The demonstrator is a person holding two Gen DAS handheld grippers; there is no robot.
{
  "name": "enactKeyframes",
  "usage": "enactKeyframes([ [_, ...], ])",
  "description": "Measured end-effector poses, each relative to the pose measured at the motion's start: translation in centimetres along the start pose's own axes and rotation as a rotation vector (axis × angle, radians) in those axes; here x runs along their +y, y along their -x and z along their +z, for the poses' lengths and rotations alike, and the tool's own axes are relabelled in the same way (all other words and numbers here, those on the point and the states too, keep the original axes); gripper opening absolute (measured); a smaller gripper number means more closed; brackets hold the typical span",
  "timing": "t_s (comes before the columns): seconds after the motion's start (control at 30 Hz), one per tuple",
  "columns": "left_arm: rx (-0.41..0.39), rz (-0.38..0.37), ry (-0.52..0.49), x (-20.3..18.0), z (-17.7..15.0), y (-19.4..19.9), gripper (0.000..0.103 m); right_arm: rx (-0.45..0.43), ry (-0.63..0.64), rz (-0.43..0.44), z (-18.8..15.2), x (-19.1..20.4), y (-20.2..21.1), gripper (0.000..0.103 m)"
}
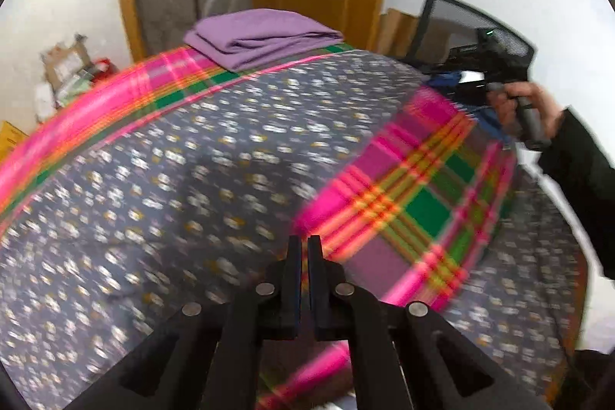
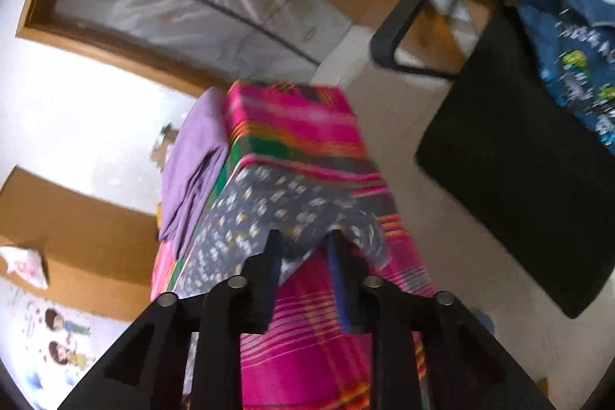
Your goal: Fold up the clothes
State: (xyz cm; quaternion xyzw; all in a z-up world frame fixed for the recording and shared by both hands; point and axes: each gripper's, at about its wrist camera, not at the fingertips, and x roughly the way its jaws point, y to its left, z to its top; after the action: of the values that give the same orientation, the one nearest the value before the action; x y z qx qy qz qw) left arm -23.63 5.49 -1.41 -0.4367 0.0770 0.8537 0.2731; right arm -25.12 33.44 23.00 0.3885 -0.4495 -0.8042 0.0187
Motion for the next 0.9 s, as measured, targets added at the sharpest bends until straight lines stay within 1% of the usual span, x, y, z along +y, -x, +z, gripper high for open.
enactKeyframes([
  [0.07, -0.014, 0.017, -0.006, -0.5, -0.4, 0.7, 0.003, -0.032, 0.005, -0.009, 0.4, 0.2, 0.7, 0.034],
  [0.13, -0.04, 0.029, 0.018, -0.5, -0.9, 1.6, 0.003, -0.057, 0.045, -0.011, 0.7, 1.1, 1.1, 0.037],
  [0.17, -0.05, 0.044, 0.036, -0.4, -1.1, 2.1, 0.003, -0.054, 0.073, -0.005, 0.6, 1.7, 1.0, 0.038],
  [0.27, -0.083, 0.11, 0.104, 0.4, -2.2, 3.9, 0.003, -0.009, 0.202, 0.023, -0.5, 4.8, -0.3, 0.038],
  [0.37, -0.101, 0.186, 0.183, 1.9, -3.5, 5.7, 0.003, 0.014, 0.397, 0.03, -2.8, 8.5, -0.8, 0.038],
  [0.43, -0.118, 0.24, 0.236, 3.3, -4.9, 7.3, 0.003, 0.049, 0.53, 0.03, -5.1, 11.2, -1.0, 0.038],
  [0.53, -0.129, 0.315, 0.296, 5.2, -6.8, 9.3, 0.004, 0.126, 0.697, 0.069, -9.4, 14.9, -1.3, 0.038],
  [0.67, -0.113, 0.355, 0.34, 7.2, -9.1, 10.7, 0.008, 0.213, 0.938, 0.11, -16.5, 19.4, -1.8, 0.038],
  [0.73, -0.115, 0.358, 0.322, 7.3, -9.4, 10.8, 0.009, 0.259, 1.059, 0.123, -20.2, 21.3, -2.2, 0.038],
  [0.8, -0.121, 0.352, 0.293, 7.3, -9.5, 10.7, 0.014, 0.293, 1.163, 0.121, -23.4, 22.6, -2.8, 0.038],
  [0.9, -0.104, 0.341, 0.247, 7.4, -9.1, 9.7, 0.015, 0.312, 1.328, 0.096, -27.8, 24.0, -3.6, 0.038],
])
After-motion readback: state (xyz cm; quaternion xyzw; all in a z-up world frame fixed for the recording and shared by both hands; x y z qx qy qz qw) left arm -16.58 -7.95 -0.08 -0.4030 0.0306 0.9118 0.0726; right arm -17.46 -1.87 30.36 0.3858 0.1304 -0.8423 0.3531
